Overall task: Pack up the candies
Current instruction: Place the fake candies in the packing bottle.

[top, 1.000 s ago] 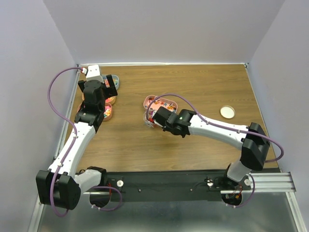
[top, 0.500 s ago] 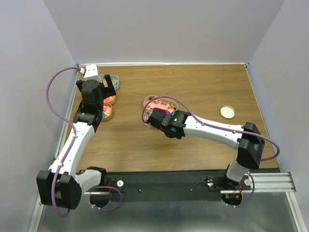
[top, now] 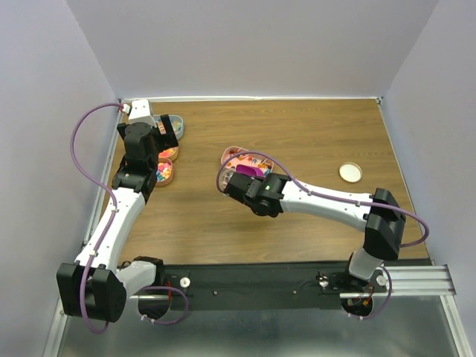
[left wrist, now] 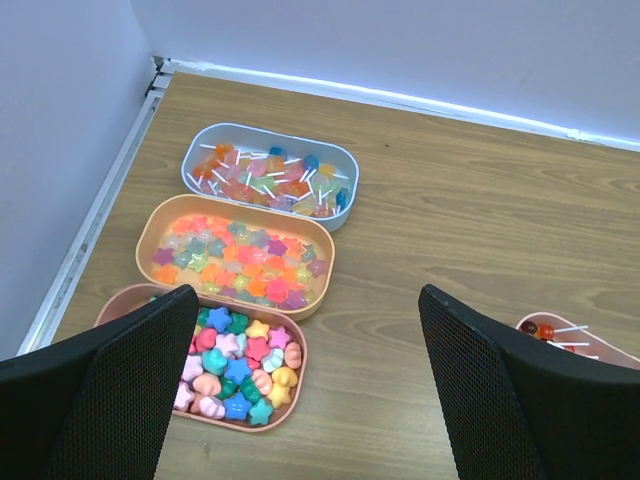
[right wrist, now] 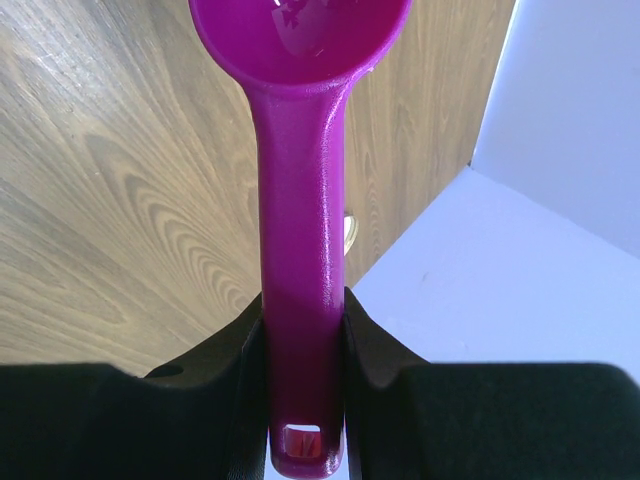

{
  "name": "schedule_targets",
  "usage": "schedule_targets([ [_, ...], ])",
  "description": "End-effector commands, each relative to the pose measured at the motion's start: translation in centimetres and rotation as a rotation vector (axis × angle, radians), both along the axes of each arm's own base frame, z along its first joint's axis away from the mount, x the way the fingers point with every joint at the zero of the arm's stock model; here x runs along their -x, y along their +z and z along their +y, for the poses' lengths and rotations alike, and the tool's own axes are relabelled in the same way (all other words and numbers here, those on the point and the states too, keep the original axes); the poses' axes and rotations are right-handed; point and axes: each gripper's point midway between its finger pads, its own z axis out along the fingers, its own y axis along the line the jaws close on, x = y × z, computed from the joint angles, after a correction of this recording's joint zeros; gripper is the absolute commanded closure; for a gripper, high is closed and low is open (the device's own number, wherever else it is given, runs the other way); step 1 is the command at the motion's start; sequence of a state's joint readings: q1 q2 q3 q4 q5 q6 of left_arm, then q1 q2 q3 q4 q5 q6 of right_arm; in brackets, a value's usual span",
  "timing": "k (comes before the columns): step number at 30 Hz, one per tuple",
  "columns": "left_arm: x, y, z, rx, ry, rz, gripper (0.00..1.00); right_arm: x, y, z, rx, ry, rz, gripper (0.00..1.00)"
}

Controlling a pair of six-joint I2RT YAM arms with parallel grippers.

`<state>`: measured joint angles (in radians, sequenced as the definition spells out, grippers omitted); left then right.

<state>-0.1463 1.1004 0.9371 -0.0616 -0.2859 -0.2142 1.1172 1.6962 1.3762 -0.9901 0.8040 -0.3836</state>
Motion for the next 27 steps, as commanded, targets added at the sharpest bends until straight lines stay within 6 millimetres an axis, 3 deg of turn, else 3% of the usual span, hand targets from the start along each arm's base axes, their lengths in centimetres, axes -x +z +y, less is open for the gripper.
schedule_targets([
  [1,-0.3,0.4,-0.8,0.011,-0.058,-0.016,0.02,0.1,1.4,-0.1,-0.061,-0.015,0.0,0.99],
  [6,-0.6,-0.1,-2.5,-0.009,-0.17,-0.008,0.02,-1.2,1.3,-0.1,-0.247,-0.092,0.136,0.99],
  [12,-1.3,-2.1,-6.8,0.053,-0.393,0.045,0.02,-3.3,1.1,-1.1,-0.422,-0.177,0.314,0.99],
  [13,-1.7,-3.4,-8.0,0.082,-0.437,0.082,0.02,-3.5,1.2,-1.2,-0.431,-0.19,0.344,0.99],
  [14,-2.1,-3.1,-8.6,0.091,-0.463,0.082,0.02,-3.4,1.1,-1.1,-0.45,-0.195,0.387,0.99],
  [16,-2.7,-4.6,-10.3,0.123,-0.527,0.13,0.02,-3.9,0.6,-1.9,-0.428,-0.236,0.417,0.99],
  [18,-3.2,-4.4,-11.8,0.147,-0.57,0.137,0.02,-4.0,0.2,-1.8,-0.437,-0.25,0.46,0.99],
  [19,-3.6,-5.6,-12.5,0.155,-0.583,0.172,0.02,-4.0,-0.1,-2.2,-0.432,-0.271,0.48,0.99],
  [21,-4.3,-5.3,-14.2,0.153,-0.614,0.185,0.02,-4.1,-0.9,-2.2,-0.419,-0.295,0.522,0.99],
  [22,-4.7,-6.9,-14.9,0.155,-0.619,0.231,0.02,-3.9,-1.3,-2.6,-0.394,-0.315,0.535,0.99],
  [24,-5.2,-6.9,-16.6,0.163,-0.648,0.241,0.02,-4.0,-1.9,-2.7,-0.367,-0.336,0.548,0.99],
  [25,-5.6,-8.3,-17.1,0.171,-0.653,0.277,0.02,-3.8,-2.0,-3.0,-0.351,-0.349,0.554,0.99],
  [27,-6.0,-8.3,-18.3,0.187,-0.678,0.285,0.02,-4.0,-2.3,-3.4,-0.331,-0.371,0.552,0.99],
])
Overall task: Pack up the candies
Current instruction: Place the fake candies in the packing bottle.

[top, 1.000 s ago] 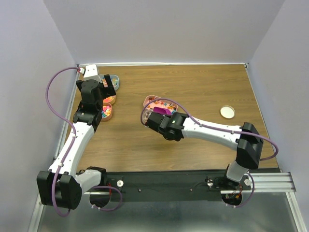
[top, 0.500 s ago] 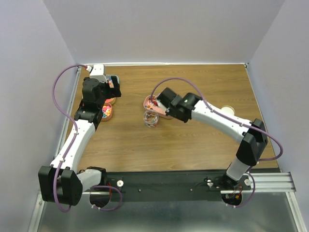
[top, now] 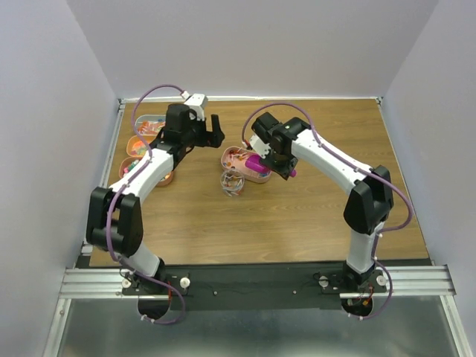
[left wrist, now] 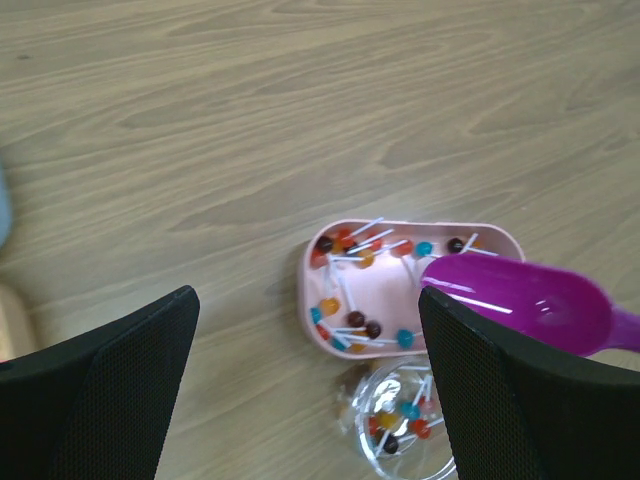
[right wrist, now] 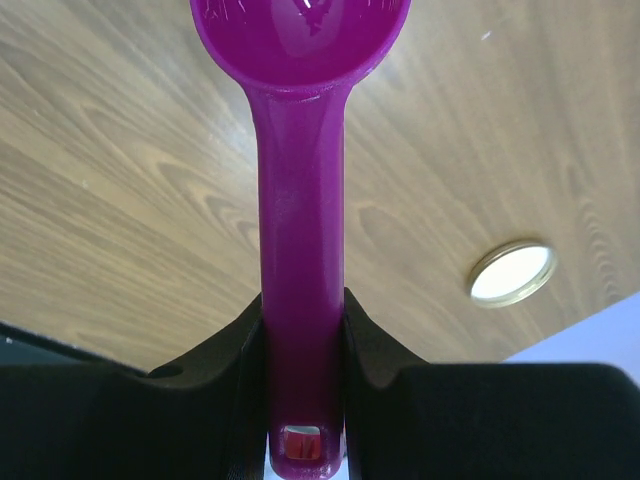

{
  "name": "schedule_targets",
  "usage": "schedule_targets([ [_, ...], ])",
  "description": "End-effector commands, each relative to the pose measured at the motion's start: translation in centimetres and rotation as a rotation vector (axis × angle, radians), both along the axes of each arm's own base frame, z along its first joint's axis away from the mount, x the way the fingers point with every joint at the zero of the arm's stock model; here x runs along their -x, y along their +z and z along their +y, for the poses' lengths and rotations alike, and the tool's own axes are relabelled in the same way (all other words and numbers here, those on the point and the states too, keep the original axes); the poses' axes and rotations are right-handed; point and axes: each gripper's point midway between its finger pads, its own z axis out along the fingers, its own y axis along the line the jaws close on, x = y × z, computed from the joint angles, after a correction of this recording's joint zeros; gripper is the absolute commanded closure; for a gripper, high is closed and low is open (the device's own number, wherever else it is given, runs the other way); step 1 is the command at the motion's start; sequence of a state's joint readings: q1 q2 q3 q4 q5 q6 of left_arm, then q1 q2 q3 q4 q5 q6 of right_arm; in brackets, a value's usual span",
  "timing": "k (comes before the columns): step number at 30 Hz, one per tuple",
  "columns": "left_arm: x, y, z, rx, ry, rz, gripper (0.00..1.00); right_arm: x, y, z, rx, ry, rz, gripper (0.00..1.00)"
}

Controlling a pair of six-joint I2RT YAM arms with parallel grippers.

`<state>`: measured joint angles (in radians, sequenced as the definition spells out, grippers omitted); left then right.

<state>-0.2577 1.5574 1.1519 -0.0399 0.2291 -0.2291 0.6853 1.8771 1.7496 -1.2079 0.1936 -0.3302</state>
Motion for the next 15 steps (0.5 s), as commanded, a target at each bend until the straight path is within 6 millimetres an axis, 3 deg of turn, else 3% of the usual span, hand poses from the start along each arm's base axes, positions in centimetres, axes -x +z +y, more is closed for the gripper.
schedule_targets([
  [1,-0.6,-1.6,-3.5,0.05,-0.087,0.077,0.02,1.4,-0.4,-1.3,0.056,-0.037,0.092,0.99],
  [10,-2.0,-5.8,-5.5,0.064,-0.117,0.179,0.02,1.0,-1.0,-2.2,0.099,-0.053,0.102,0.99],
  [15,-2.4,-6.4,-6.9,0.07,-0.141,0.189,0.02,0.3,-2.3,-2.1,0.133,-0.077,0.133,0.99],
])
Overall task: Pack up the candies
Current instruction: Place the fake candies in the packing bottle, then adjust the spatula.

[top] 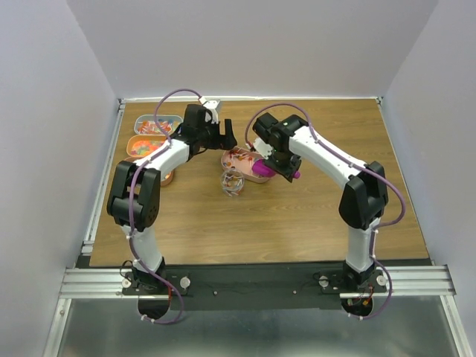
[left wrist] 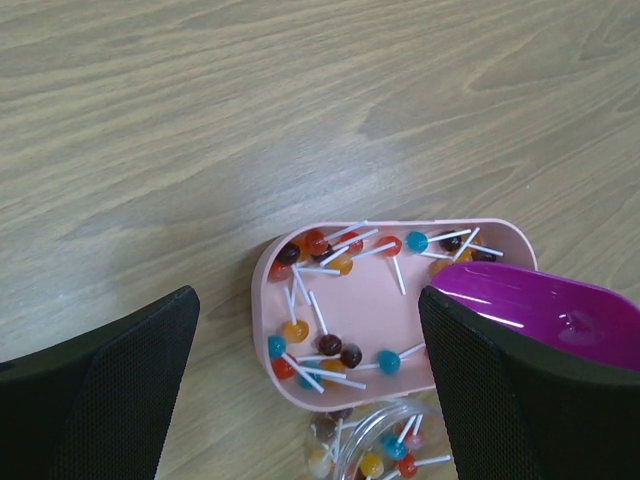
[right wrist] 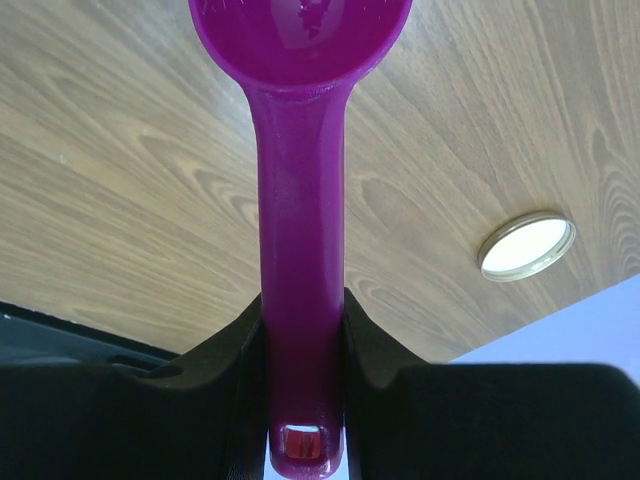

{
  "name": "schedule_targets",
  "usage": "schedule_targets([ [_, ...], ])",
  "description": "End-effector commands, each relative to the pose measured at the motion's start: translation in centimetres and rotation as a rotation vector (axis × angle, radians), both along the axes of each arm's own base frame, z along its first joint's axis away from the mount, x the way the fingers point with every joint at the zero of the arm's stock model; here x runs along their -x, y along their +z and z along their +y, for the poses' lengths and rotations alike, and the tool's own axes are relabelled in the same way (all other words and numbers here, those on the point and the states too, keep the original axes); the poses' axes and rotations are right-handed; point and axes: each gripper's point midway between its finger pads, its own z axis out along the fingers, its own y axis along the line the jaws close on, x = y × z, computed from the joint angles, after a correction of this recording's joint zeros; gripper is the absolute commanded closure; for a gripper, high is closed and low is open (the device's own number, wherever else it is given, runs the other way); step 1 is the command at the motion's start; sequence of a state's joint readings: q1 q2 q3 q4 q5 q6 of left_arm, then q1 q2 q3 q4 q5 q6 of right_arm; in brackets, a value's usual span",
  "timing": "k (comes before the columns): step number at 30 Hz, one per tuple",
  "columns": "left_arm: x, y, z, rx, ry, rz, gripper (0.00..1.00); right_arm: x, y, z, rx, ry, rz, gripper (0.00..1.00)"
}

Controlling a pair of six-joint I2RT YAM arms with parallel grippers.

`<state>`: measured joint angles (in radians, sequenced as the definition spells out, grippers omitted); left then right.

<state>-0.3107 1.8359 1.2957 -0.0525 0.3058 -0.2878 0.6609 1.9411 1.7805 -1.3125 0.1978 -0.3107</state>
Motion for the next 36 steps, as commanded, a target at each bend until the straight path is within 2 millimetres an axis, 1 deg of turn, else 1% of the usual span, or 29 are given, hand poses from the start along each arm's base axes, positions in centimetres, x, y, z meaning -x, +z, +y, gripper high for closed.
schedule_targets([
  [1,-0.1,0.0,-2.3,0.038,-0.052,0.017,0.02,-0.7,-1.1,-0.5,0.061,-0.038,0.037,0.99],
  [5,0.2,-1.1,-3.2,0.065,-0.079,0.047,0.02,-1.1,-1.7,-0.1,0.072,-0.052,0.049,0.99],
  [6,0.3,-1.2,-3.4,0.073,-0.086,0.05,0.02,-1.2,-2.2,0.0,0.082,-0.056,0.062,0.99],
  [7,0.5,-1.7,-3.7,0.082,-0.094,0.067,0.02,-1.4,-2.1,0.1,0.079,-0.058,0.056,0.99],
  [10,0.6,-2.3,-3.8,0.086,-0.087,0.082,0.02,-1.9,-2.5,0.2,0.092,-0.057,0.054,0.99],
  [14,0.8,-3.1,-4.0,0.104,-0.083,0.112,0.02,-2.8,-2.0,0.9,0.069,-0.053,0.028,0.99],
  [17,1.3,-3.6,-4.3,0.118,-0.09,0.139,0.02,-3.2,-2.2,1.4,0.061,-0.045,0.029,0.99],
  [24,1.8,-3.2,-5.4,0.184,-0.131,0.145,0.02,-3.0,-4.1,2.0,0.061,-0.035,0.088,0.99],
  [30,2.1,-3.3,-5.8,0.208,-0.139,0.157,0.02,-3.4,-4.6,2.7,0.043,-0.022,0.099,0.99],
  [34,2.3,-3.8,-5.9,0.215,-0.142,0.176,0.02,-4.1,-5.0,3.6,0.02,-0.018,0.092,0.99],
  [36,2.4,-4.0,-6.0,0.22,-0.142,0.184,0.02,-4.7,-4.8,4.0,0.004,-0.016,0.076,0.99],
])
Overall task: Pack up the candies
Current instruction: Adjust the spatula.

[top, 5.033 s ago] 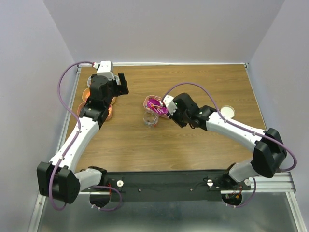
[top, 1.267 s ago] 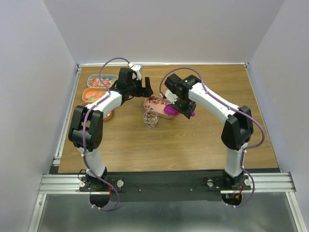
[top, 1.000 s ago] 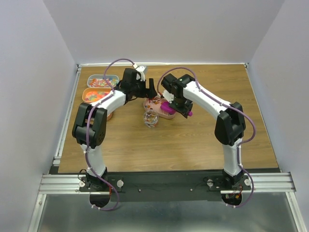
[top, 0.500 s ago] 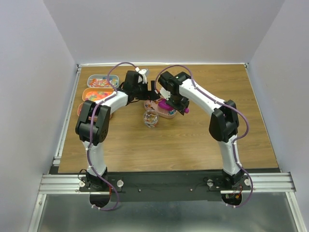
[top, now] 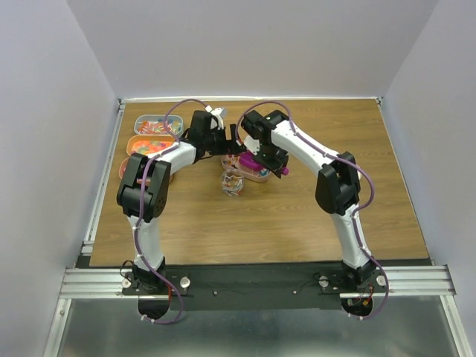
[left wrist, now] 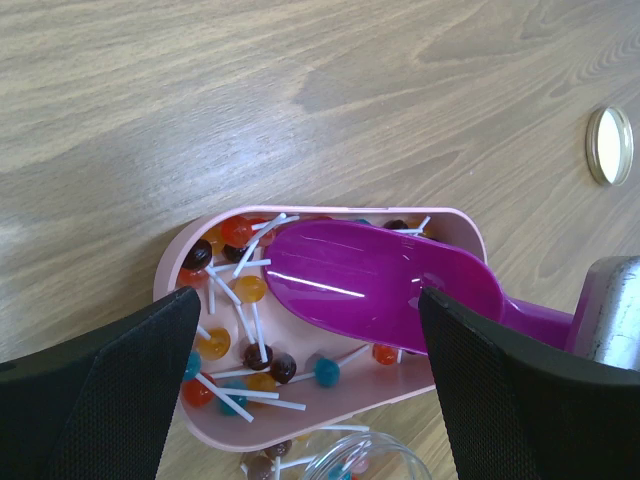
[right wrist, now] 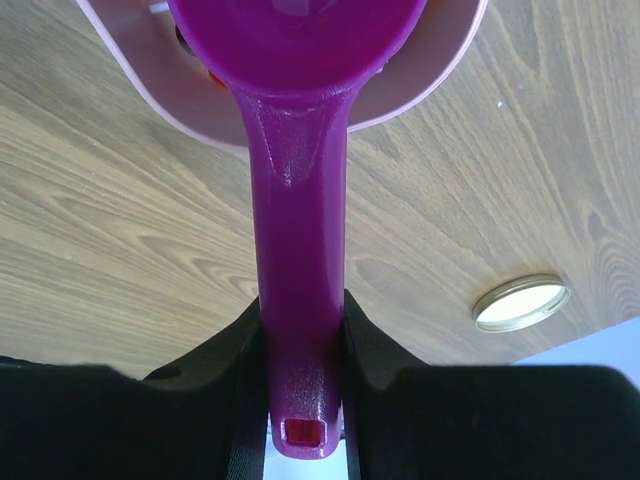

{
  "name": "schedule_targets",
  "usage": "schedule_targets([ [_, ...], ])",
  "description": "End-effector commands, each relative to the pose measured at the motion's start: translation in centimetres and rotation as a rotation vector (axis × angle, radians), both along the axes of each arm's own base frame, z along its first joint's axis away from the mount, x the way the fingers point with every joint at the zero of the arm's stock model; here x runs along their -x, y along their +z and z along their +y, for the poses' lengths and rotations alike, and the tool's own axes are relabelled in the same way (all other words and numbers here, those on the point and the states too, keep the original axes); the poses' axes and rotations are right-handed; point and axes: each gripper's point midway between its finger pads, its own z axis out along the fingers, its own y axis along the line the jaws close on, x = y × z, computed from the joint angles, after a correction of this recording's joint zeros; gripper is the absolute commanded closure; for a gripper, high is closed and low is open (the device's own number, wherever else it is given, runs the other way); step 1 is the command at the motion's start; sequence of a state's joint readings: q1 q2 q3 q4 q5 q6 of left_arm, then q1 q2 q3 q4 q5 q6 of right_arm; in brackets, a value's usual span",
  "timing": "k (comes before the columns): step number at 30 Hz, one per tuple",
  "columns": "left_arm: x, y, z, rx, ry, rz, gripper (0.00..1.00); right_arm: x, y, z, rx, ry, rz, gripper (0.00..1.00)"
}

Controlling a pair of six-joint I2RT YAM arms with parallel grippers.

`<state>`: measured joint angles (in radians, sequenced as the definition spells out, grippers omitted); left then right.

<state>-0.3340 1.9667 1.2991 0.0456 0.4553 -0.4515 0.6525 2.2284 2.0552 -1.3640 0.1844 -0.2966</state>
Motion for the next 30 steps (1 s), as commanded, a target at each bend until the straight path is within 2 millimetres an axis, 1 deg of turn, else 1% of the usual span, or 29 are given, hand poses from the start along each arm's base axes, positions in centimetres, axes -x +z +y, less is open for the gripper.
schedule_targets([
  [1,1.5,-0.4,-1.9,0.057,-0.084,0.027,0.02,-1.0,-0.8,1.2,-0.034,0.006,0.011,0.99],
  [4,1.6,-0.3,-2.0,0.061,-0.086,0.026,0.02,-1.4,-0.9,1.8,-0.049,0.013,0.001,0.99],
  [6,1.5,0.0,-2.0,0.064,-0.08,0.021,0.02,-1.3,-1.4,1.4,-0.033,0.011,0.012,0.99],
  [7,1.2,0.8,-1.8,0.064,-0.067,0.004,0.02,-1.2,-1.5,1.2,-0.02,0.01,0.01,0.99],
  [9,0.9,1.6,-1.1,0.065,-0.04,-0.013,0.02,-0.8,-1.8,0.7,-0.006,0.01,0.023,0.99],
  [10,0.2,3.1,-0.2,0.07,-0.004,-0.053,0.02,-0.6,-1.8,0.7,-0.008,0.01,0.024,0.99],
  [12,-0.3,4.4,1.0,0.069,0.039,-0.09,0.02,-0.5,-1.7,0.7,-0.015,0.012,0.024,0.99],
  [13,-1.1,5.7,2.4,0.057,0.09,-0.127,0.02,-0.4,-1.5,0.7,-0.02,0.013,0.021,0.99],
  [15,-1.6,6.4,3.7,0.025,0.13,-0.163,0.02,-0.5,-1.4,0.7,-0.021,0.013,0.015,0.99],
  [16,-2.0,6.4,4.9,-0.021,0.179,-0.165,0.03,-0.6,-1.3,0.6,-0.016,0.015,0.009,0.99],
  [18,-2.8,6.4,6.1,-0.101,0.213,-0.189,0.07,-0.7,-1.2,0.5,-0.014,0.014,0.005,0.99],
  [19,-3.0,5.4,6.7,-0.139,0.23,-0.17,0.08,-0.7,-1.2,0.5,-0.013,0.013,0.002,0.99],
  [20,-2.8,4.6,6.8,-0.163,0.227,-0.144,0.1,-0.8,-1.2,0.6,-0.014,0.013,0.001,0.99],
  [21,-2.9,4.3,6.7,-0.176,0.223,-0.141,0.16,-0.8,-1.2,0.6,-0.014,0.013,-0.001,0.99],
  [22,-2.8,2.9,6.6,-0.19,0.214,-0.108,0.2,-0.8,-1.2,0.6,-0.012,0.011,-0.003,0.99],
  [23,-2.7,2.2,6.5,-0.199,0.206,-0.09,0.26,-0.9,-1.2,0.6,-0.013,0.011,-0.004,0.99],
  [24,-2.8,1.9,6.0,-0.211,0.196,-0.085,0.28,-1.0,-1.0,0.7,-0.016,0.011,-0.009,0.99],
  [25,-2.5,0.1,6.3,-0.249,0.2,-0.039,0.33,-1.1,-0.9,0.7,-0.016,0.013,-0.013,0.99],
  [26,-2.5,-0.4,6.2,-0.27,0.197,-0.031,0.35,-1.1,-0.9,0.7,-0.016,0.013,-0.015,0.99],
  [27,-2.8,-0.4,6.1,-0.285,0.197,-0.031,0.35,-1.3,-0.7,0.8,-0.023,0.014,-0.021,0.99],
  [28,-2.7,-1.4,6.7,-0.32,0.214,-0.009,0.36,-1.3,-0.7,0.9,-0.025,0.017,-0.021,0.99],
  [29,-2.8,-1.5,6.9,-0.333,0.222,-0.009,0.41,-1.4,-0.6,0.9,-0.026,0.019,-0.023,0.99],
  [30,-2.9,-1.6,7.1,-0.347,0.23,-0.009,0.41,-1.4,-0.6,0.9,-0.027,0.02,-0.024,0.99],
])
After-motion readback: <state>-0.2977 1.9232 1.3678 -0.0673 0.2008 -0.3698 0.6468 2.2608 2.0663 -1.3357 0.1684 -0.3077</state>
